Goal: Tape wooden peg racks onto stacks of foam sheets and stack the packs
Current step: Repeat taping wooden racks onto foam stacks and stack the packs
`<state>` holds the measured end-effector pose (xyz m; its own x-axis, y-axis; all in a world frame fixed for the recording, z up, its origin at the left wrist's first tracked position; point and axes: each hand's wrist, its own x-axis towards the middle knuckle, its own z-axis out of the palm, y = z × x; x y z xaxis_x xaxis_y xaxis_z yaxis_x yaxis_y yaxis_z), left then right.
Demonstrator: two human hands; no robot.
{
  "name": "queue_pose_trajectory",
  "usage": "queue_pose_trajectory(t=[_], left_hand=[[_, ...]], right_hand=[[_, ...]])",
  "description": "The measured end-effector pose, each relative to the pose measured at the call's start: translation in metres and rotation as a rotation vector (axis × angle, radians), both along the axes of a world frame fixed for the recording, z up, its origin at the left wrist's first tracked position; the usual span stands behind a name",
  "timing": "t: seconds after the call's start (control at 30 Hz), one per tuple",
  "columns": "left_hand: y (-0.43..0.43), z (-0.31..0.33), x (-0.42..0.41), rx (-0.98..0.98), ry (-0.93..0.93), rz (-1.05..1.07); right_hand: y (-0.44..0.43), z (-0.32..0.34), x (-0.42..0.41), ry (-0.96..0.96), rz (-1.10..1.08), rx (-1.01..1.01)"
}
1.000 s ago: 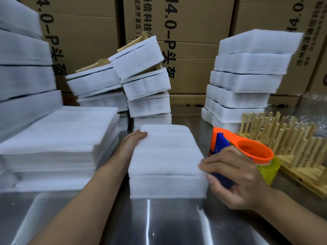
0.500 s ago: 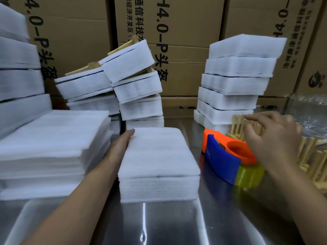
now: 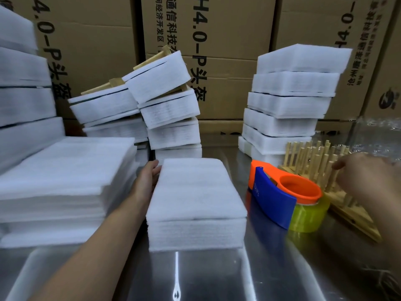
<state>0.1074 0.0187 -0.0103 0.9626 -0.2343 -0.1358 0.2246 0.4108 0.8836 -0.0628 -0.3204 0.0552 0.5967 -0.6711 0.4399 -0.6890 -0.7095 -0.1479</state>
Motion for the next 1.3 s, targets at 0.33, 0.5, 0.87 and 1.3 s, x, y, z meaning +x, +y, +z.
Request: queue_pose_trajectory(t=[0.33,0.5,0.87,1.3], left_hand=[[0.0,0.001,-0.003,0.024,-0.021,0.029],[0.001,0.0,0.0,0.045,-0.025,0.007],[0.005,-0.002,-0.001,0.157,-0.049,0.036],[0.006,0.001,-0.002,0.403,-0.138,0.157]], right_hand=[[0.02,0.023,-0.012,-0.22,0.208,0.043],[0.064,0.056,-0.021,-0.509,0.403,-0.126],[0.18,0.069,0.025,-0.552,0.921,0.113],[0.183,0.054,0.044,-0.205,1.174,0.663]])
